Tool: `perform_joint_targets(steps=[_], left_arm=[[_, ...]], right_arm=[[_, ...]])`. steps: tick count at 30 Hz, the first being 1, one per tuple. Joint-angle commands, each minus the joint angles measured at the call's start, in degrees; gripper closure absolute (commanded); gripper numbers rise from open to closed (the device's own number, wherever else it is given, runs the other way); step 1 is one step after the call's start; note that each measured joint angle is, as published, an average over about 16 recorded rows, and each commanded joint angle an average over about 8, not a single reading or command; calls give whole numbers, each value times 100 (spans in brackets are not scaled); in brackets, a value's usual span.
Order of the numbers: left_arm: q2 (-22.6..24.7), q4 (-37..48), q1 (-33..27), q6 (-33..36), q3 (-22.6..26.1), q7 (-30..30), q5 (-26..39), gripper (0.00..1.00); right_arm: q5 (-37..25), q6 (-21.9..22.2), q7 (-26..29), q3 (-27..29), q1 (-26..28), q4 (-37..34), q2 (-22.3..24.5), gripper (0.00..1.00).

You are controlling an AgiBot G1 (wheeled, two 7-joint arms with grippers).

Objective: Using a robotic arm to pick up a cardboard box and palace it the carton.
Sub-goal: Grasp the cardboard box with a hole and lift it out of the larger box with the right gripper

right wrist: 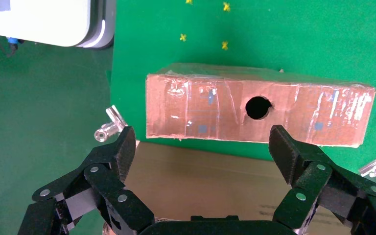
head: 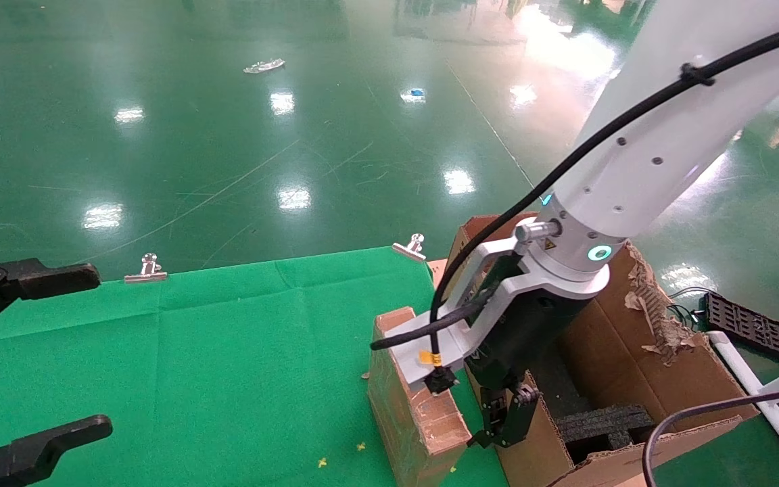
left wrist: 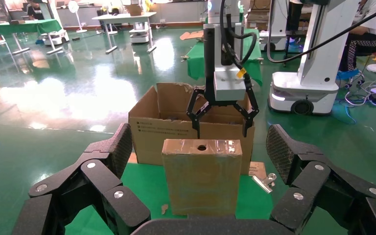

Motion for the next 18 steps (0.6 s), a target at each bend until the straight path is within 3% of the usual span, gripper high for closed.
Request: perform_joint_targets(steps=[1,18], left_arm=[[0,0,0,0,1,0,0,0],[-2,0,-1,-2,5,3,-4,0]], right_arm=[[7,28,111,-114,46,-1,-82,0],[-19,264,725,-426,123,-4,-391,0]])
